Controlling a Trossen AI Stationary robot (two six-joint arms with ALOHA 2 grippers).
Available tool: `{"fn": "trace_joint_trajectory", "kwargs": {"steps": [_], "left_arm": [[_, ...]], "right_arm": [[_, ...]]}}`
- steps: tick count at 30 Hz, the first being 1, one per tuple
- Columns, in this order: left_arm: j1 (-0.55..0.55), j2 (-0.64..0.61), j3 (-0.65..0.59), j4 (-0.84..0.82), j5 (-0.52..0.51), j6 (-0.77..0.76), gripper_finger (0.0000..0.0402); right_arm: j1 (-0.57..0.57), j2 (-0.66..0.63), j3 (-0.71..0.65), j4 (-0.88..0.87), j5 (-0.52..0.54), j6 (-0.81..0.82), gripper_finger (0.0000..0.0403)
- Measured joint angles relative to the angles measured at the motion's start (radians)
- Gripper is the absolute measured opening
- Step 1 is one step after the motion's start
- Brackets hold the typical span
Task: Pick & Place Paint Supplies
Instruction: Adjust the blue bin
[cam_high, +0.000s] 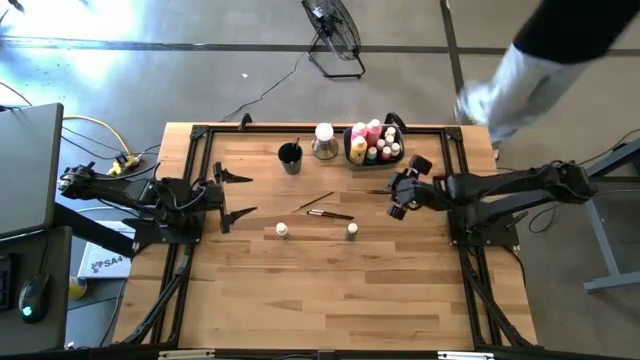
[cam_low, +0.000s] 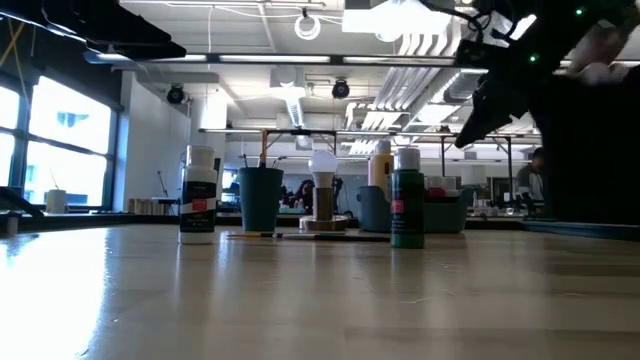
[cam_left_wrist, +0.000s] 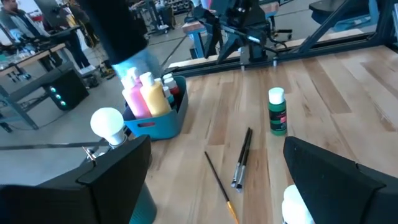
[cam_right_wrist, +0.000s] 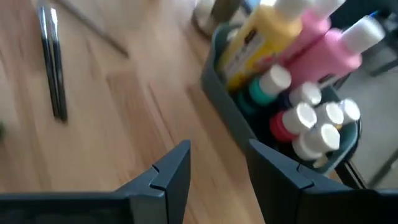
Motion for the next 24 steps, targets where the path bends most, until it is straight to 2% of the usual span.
{"fn": "trace_joint_trajectory", "kwargs": {"steps": [8,14,18,24], "left_arm": [[0.000,0.000,0.000,-0.001,0.000,0.008,0.0361],[0.000,0.000,0.000,-0.006,0.011,-0.004,0.0361],[0.000,0.000,0.000,-0.017,0.016,-0.017,0.0361],[0.000,0.000,0.000,-0.055,0.016,-0.036,0.0361]], "right_arm": [[-0.091,0.079,0.129,-0.199,-0.087,-0.120,0.0148],[-0.148,0.168,0.159,-0.315,-0.089,-0.246,0.0148],[-0.194,0.230,0.160,-0.338,-0.115,-0.319,0.0148],[-0.259,0.287,0.160,-0.313,-0.101,-0.409,0.0148]]}}
